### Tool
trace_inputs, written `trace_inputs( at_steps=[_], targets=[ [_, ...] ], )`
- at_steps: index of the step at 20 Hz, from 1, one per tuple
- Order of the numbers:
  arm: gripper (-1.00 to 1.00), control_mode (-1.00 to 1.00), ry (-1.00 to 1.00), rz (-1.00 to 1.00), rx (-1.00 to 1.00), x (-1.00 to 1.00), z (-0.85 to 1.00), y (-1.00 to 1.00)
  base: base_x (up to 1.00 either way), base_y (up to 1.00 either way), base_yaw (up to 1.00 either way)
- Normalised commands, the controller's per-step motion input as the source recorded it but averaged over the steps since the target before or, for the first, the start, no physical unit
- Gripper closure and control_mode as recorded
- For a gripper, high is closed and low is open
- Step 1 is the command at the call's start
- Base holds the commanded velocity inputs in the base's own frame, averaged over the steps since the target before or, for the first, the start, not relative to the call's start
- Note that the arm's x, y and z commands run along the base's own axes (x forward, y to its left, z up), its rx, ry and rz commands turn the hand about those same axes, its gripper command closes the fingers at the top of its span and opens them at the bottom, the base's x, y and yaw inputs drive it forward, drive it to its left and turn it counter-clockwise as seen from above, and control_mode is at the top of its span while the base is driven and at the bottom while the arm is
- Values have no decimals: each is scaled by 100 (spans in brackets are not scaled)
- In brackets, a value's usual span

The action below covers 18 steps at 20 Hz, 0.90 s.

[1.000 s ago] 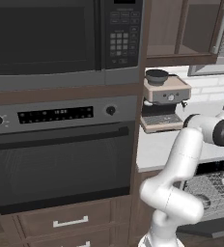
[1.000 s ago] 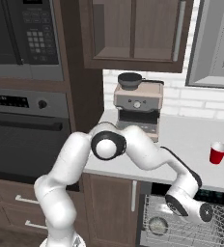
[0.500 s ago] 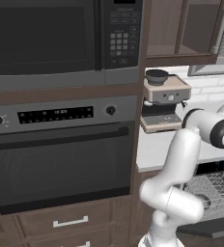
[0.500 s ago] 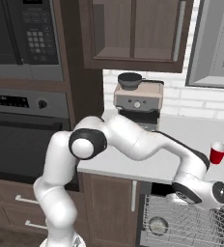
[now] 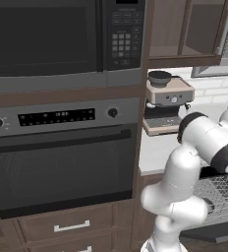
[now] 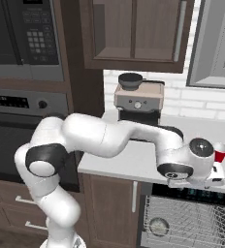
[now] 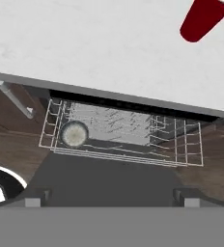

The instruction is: Pick up the cup and bowl from the counter, place them in the dishwasher, and close the dishwasher door.

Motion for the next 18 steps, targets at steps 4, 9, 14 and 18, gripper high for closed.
trace_inputs(
  at_steps=[4,9,14,18],
  targets=[
    [-100,-100,32,-11,-18,16,100,9,0,0,0],
    [-100,-100,29,-2,18,13,84,-7,0,0,0],
    [-100,-100,0,7,5,3,26,31,0,0,0],
    [-100,-100,-22,13,-3,20,50,42,0,0,0]
  ],
)
